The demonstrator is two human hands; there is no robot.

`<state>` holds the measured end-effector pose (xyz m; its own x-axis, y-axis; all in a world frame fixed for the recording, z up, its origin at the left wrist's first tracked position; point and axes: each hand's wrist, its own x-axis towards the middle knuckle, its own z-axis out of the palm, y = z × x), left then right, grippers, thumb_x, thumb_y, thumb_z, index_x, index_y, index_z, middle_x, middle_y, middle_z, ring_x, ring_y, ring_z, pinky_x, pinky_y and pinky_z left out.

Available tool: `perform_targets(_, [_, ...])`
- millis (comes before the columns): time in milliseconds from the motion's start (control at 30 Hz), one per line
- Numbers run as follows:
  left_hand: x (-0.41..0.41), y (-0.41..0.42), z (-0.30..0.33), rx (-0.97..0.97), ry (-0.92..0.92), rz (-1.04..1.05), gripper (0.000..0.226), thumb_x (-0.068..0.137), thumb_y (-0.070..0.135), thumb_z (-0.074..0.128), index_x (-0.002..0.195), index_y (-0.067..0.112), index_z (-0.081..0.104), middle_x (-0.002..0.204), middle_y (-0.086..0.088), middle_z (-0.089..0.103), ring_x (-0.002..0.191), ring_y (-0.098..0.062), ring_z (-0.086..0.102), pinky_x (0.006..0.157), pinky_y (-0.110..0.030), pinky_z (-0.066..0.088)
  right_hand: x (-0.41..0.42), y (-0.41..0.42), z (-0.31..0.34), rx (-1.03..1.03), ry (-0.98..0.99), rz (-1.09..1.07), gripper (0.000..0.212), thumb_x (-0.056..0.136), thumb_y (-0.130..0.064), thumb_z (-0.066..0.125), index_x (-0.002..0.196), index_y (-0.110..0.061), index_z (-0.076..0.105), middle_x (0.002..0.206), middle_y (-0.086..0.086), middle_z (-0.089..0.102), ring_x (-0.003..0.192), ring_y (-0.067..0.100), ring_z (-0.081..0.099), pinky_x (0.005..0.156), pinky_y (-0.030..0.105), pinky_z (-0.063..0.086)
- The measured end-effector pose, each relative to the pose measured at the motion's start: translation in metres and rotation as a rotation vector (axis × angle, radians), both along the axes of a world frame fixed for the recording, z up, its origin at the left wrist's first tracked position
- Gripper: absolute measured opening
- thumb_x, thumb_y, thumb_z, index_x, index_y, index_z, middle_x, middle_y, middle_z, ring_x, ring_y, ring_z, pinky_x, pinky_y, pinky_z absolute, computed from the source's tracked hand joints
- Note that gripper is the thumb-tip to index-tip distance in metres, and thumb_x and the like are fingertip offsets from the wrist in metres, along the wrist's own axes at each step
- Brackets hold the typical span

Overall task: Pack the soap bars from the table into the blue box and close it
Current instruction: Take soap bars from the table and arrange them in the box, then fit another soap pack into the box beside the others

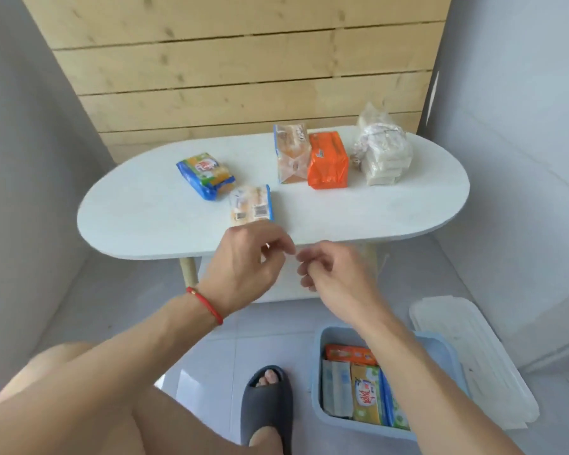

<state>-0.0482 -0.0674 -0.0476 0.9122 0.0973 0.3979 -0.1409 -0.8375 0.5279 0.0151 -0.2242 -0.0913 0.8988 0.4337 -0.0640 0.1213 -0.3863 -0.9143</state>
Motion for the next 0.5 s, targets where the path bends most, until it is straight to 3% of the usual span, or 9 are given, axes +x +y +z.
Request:
perform_targets(67, [0.008,0.027,0.01,0.023,-0.037,0.171,0.026,0.078,-0.003,0.059,0.094,0.01,0.075,0.098,-0.005,0.072,0.088,-0.022,0.067,0.084,-0.033,0.054,0.002,0.027,0.02,-0.04,-0.18,-0.027,0.032,0.09,-0.007,0.052,0.11,-0.021,0.073,0.104,-0.003,0.076,0.096,0.015,0.072,0.088,0.035,0.057])
perform_targets(133, [0.02,0.045,0.009,0.088,0.111,0.279,0.034,0.085,0.001,0.059,0.118,0.005,0.069,0.124,-0.012,0.064,0.114,-0.031,0.06,0.098,-0.034,0.045,0.009,0.052,0.037,-0.195,-0.341,-0.025,0.036,0.095,-0.01,0.052,0.129,-0.011,0.063,0.124,0.011,0.066,0.116,0.028,0.062,0.094,0.036,0.048])
perform_targets(167, [0.025,0.05,0.004,0.033,0.2,0.31,0.032,0.089,0.004,0.057,0.119,0.003,0.066,0.125,-0.014,0.062,0.115,-0.034,0.057,0.096,-0.035,0.044,0.013,0.063,0.042,-0.268,-0.361,-0.01,0.034,0.097,-0.012,0.05,0.13,-0.007,0.058,0.125,0.016,0.063,0.118,0.034,0.058,0.09,0.038,0.044])
perform_targets(233, [0.03,0.048,-0.002,-0.178,0.275,0.364,0.015,0.092,0.008,0.049,0.092,0.003,0.063,0.093,-0.012,0.063,0.089,-0.034,0.055,0.073,-0.036,0.043,0.019,0.083,0.051,-0.353,-0.28,0.022,0.029,0.102,-0.018,0.044,0.126,-0.005,0.053,0.123,0.021,0.062,0.119,0.04,0.056,0.082,0.039,0.038])
perform_targets(300, [0.033,0.041,-0.009,-0.347,0.21,0.422,0.02,0.092,0.011,0.047,0.076,0.008,0.057,0.074,-0.007,0.06,0.074,-0.028,0.05,0.067,-0.035,0.044,0.021,0.094,0.051,-0.404,-0.208,0.018,0.032,0.106,-0.022,0.039,0.127,-0.001,0.051,0.126,0.023,0.062,0.121,0.04,0.055,0.089,0.041,0.041])
perform_targets(400, [0.03,0.03,-0.014,-0.502,0.077,0.503,0.02,0.091,0.012,0.056,0.092,0.015,0.076,0.085,-0.001,0.075,0.085,-0.019,0.067,0.081,-0.032,0.056,0.021,0.094,0.043,-0.403,-0.158,-0.045,0.038,0.107,-0.03,0.042,0.119,0.001,0.059,0.124,0.024,0.061,0.12,0.041,0.053,0.097,0.042,0.042])
perform_targets(500, [0.022,0.014,-0.022,-0.639,0.057,0.487,0.018,0.086,0.015,0.065,0.095,0.022,0.079,0.081,0.008,0.077,0.08,-0.006,0.072,0.071,-0.025,0.056,0.019,0.07,0.037,-0.171,-0.001,-0.151,0.025,0.096,-0.026,0.057,0.107,-0.007,0.069,0.109,0.015,0.071,0.105,0.034,0.066,0.081,0.038,0.053])
